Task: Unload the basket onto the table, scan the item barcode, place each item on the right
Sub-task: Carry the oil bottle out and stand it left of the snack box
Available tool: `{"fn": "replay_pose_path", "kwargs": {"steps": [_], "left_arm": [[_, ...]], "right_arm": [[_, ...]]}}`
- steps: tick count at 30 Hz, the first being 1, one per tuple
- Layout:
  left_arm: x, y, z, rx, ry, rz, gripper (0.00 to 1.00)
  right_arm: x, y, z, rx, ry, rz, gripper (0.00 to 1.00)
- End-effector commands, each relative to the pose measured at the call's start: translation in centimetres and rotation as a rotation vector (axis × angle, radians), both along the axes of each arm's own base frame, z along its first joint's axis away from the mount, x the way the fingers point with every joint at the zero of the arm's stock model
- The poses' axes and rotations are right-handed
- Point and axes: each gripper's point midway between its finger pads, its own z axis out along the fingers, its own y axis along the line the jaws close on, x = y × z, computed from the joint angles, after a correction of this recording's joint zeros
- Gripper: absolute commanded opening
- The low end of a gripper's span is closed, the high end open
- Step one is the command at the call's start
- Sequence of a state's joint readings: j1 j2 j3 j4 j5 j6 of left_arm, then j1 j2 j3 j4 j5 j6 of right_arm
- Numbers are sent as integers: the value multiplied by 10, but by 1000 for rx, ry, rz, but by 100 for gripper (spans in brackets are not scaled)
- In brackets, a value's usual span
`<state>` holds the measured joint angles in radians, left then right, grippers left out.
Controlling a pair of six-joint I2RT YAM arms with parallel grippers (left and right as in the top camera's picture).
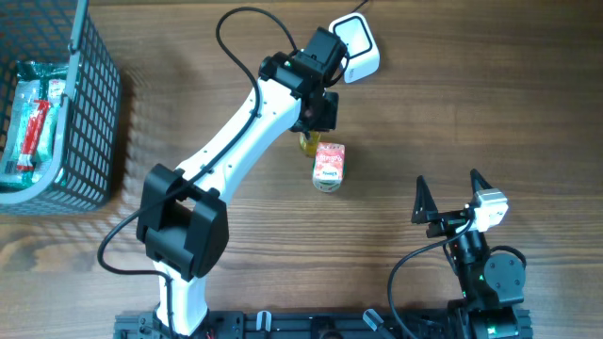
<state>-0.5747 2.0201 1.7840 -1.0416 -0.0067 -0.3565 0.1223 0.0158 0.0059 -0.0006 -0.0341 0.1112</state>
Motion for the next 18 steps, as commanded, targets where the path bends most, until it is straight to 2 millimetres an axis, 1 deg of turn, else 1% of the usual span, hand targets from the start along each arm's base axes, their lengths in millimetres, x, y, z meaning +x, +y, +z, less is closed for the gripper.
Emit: {"fn": "replay_pose_path", "kwargs": {"steps": [1,5,9,12,13,16,18], "left_arm": [[6,8,-2,46,-44,-39,32],[6,9,-3,72,-56,-115,32],[10,23,-10,135,-70,-94,34],[9,25,-14,138,-62,-91,35],[9,25,-15,139,-61,-92,37],[8,26,-17,140,-59,-91,50],[9,27,-17,140,-59,-89,56]], "right_arm": [[0,2,1,-5,-4,15,100],[0,2,1,-5,-4,15,100],[0,2,1,-5,-4,15,100],[0,2,1,-5,-4,15,100],[0,2,1,-5,-4,15,100],[0,3,1,-5,-4,15,100],[0,3,1,-5,-4,15,100]]}}
